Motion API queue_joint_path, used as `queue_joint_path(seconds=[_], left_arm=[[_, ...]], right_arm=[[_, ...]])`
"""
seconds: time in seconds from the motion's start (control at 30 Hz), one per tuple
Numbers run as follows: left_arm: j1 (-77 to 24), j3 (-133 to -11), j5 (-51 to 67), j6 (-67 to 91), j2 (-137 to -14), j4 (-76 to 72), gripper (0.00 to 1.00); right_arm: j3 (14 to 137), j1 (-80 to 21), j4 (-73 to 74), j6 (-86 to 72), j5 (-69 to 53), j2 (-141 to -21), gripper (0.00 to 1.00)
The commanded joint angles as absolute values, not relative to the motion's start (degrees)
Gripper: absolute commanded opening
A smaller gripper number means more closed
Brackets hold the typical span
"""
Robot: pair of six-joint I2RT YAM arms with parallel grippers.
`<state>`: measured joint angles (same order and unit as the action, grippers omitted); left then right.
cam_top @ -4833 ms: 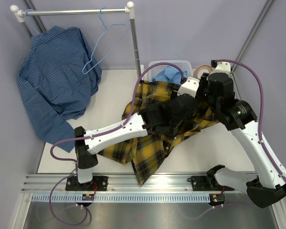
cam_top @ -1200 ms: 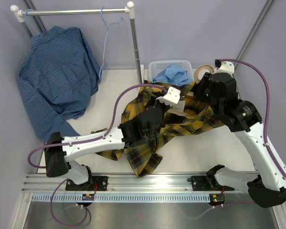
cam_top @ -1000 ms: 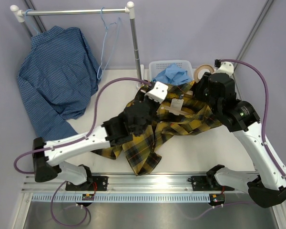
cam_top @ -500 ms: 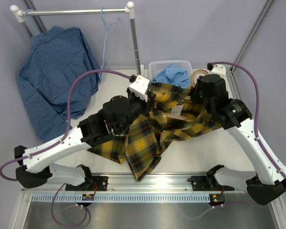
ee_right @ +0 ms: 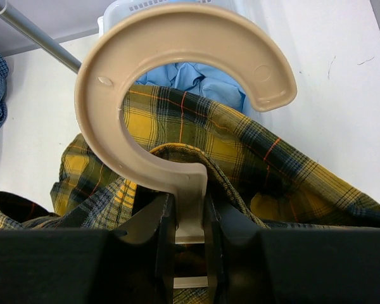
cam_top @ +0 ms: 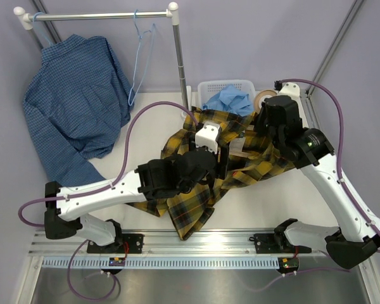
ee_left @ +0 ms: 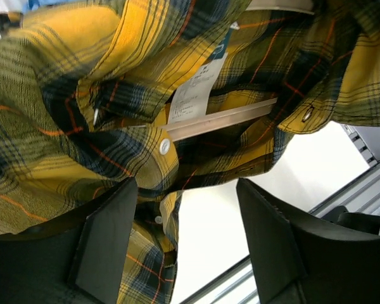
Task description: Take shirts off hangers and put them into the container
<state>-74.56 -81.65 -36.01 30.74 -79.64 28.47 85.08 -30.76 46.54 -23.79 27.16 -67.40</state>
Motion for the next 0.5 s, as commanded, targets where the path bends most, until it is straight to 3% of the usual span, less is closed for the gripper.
queue_joint_path(seconds=[0.0, 0.47], left_arm=[[-74.62, -82.09, -38.84, 36.21, -79.36, 28.21, 0.66], [-69.7, -81.12, -38.76, 38.14, -83.32, 30.06, 0.61]], right_arm=[[88.15, -31.38, 45.09, -22.76, 30.06, -67.06, 0.0], [88.51, -31.38, 46.05, -23.12, 28.48, -65.22, 0.0]])
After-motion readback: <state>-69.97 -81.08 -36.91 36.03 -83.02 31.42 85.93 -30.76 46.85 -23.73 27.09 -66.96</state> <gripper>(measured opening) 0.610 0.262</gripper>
